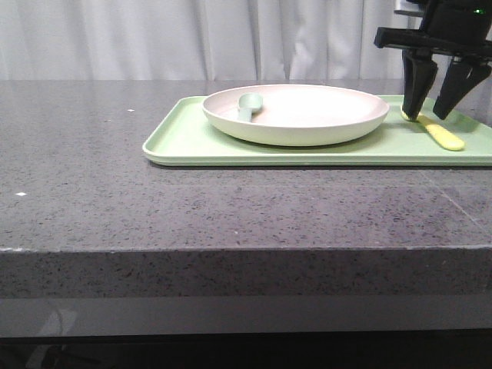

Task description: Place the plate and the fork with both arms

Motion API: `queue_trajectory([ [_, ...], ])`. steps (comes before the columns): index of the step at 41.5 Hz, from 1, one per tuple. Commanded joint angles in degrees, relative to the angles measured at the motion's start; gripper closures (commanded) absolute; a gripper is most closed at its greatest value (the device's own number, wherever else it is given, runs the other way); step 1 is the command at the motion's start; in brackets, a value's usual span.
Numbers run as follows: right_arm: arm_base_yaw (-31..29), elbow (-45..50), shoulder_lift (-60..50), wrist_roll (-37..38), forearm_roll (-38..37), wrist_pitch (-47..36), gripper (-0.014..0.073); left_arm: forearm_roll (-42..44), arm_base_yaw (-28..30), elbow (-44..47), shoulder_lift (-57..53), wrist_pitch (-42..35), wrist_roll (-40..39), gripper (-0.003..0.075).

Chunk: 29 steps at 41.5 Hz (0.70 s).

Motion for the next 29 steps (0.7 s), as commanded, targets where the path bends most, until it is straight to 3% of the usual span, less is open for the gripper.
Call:
queue_trajectory([
  [1, 1.09, -1.85, -6.85, -1.45, 0.59, 4.59, 0.0251, -0.72, 0.18, -1.56, -0.20, -3.51, -0.63, 0.0462],
  [7, 4.14, 0.12, -13.33, -1.78, -3.21, 4.13, 0.0251, -0.72, 0.18, -1.56, -0.20, -3.51, -0.63, 0.0461],
  [17, 11.52, 12.07, -28.04, -1.78, -7.37, -0.97, 0.0251, -0.72, 0.18, -1.56, -0.20, -3.51, -0.63, 0.0461],
  [29, 12.16, 28.71, -46.60, -1.78, -8.68, -5.48, 0.0251, -0.72, 0.18, -1.56, -0.20, -3.51, -0.63, 0.0461],
])
